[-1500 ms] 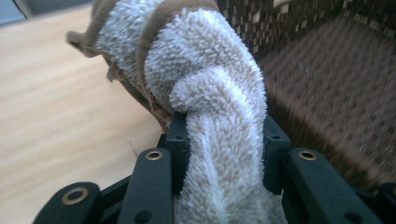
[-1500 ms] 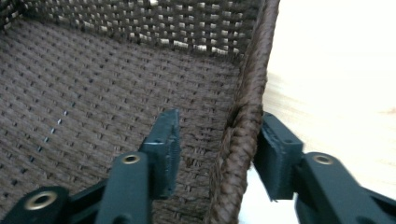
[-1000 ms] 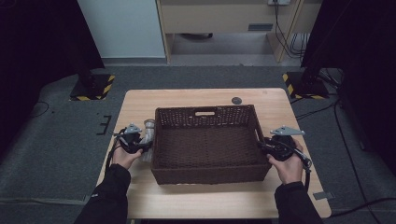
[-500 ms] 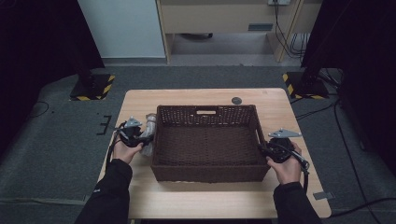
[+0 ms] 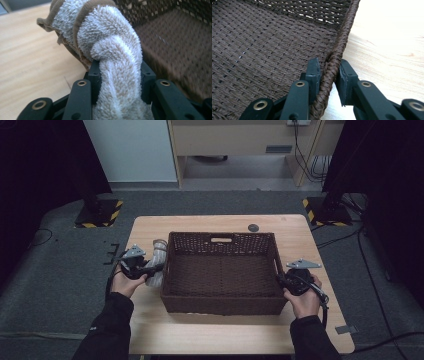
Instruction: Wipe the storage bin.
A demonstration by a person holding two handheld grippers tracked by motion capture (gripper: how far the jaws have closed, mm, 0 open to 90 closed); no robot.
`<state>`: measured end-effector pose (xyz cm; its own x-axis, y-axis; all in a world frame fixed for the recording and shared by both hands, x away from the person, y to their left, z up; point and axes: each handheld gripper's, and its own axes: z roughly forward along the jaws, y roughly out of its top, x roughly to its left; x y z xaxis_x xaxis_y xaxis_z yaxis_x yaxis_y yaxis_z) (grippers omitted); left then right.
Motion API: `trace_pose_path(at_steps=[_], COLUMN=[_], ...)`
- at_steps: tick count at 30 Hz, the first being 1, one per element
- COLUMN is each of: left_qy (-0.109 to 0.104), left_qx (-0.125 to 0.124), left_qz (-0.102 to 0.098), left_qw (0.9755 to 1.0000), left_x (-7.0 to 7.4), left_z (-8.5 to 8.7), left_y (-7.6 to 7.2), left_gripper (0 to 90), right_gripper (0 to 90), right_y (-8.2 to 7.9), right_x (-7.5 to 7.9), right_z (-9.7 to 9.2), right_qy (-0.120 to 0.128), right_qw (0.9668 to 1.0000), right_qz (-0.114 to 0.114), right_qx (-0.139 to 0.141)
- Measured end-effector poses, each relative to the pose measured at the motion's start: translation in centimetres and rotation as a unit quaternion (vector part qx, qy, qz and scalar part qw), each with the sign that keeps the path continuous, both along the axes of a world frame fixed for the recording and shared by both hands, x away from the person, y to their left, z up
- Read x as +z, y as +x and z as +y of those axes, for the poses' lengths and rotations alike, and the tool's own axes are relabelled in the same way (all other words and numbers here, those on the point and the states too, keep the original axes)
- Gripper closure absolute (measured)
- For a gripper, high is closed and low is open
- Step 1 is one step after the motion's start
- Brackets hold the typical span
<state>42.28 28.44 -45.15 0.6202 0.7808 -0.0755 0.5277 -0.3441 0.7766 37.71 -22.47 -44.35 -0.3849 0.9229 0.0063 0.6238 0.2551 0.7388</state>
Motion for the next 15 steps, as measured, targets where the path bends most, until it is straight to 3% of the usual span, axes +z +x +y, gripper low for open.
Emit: trace_pose_path(at_steps=[6,7,11,13,15], left_qy=[0.033,0.042,0.042,0.037,0.015], left_qx=[-0.003,0.0,0.002,0.001,0.004], left_qz=[0.024,0.03,0.052,0.05,0.041], left_qw=[0.9992,0.9987,0.9978,0.9981,0.999], left_x=[-1.0,-1.8,-3.0,-3.1,-2.7], left_z=[-0.7,-0.9,-0.7,-0.6,-0.4], left_y=[0.9,1.0,0.9,0.9,1.0], left_gripper=[62.8,62.8,62.8,62.9,63.3], right_gripper=[73.2,73.1,72.8,72.7,72.9], right_y=[0.0,0.0,0.0,0.0,0.0], right_x=[0.0,0.0,-0.1,-0.1,-0.1], right_z=[0.1,0.1,0.1,0.0,0.0], right_qy=[0.005,0.005,0.006,0.007,0.006], right_qw=[1.0,1.0,1.0,1.0,1.0], right_qz=[0.001,0.0,0.0,-0.001,-0.001], right_qx=[-0.003,-0.002,0.001,0.001,0.001])
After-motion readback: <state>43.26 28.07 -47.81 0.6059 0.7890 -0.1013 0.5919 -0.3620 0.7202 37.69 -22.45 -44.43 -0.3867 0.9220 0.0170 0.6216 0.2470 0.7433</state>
